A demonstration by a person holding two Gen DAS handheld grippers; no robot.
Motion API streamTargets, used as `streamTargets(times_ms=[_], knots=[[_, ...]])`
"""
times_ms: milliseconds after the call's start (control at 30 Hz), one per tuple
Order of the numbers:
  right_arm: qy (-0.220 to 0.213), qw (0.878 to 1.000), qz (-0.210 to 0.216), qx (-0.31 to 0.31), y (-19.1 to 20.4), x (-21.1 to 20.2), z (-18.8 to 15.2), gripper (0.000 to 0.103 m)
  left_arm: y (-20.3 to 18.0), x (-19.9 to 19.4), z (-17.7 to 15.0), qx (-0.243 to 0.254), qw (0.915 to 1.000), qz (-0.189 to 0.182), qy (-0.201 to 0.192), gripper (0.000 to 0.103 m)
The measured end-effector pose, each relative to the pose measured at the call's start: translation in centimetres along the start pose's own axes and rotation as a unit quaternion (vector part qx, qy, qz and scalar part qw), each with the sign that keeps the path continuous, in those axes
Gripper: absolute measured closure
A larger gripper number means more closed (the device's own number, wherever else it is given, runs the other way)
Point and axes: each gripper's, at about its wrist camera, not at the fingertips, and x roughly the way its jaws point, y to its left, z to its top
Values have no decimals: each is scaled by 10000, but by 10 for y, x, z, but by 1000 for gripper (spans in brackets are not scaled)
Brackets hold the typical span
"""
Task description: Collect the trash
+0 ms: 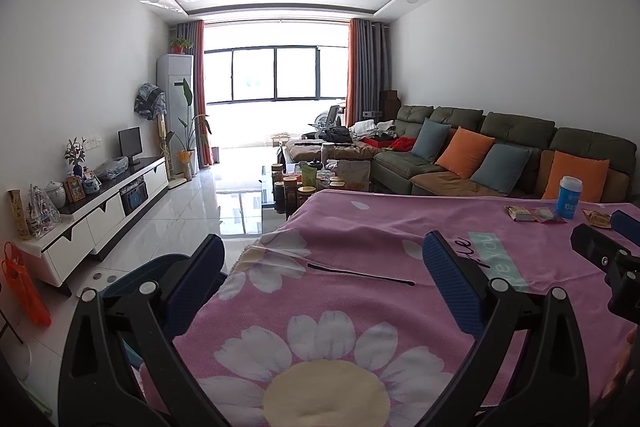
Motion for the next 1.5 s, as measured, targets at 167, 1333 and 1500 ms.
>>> streamTargets(times_ms=[167, 1333, 1500], knots=[[0, 10000, 2, -3, 0, 0, 0, 7, 0, -2, 0, 8, 10000, 0, -9, 6], [8, 10000, -6, 40, 2, -3, -3, 7, 2, 2, 1, 32, 10000, 69, -2, 6], [9, 10000, -12, 32, 2, -3, -3, 7, 1, 1, 1, 37, 10000, 75, 0, 6]])
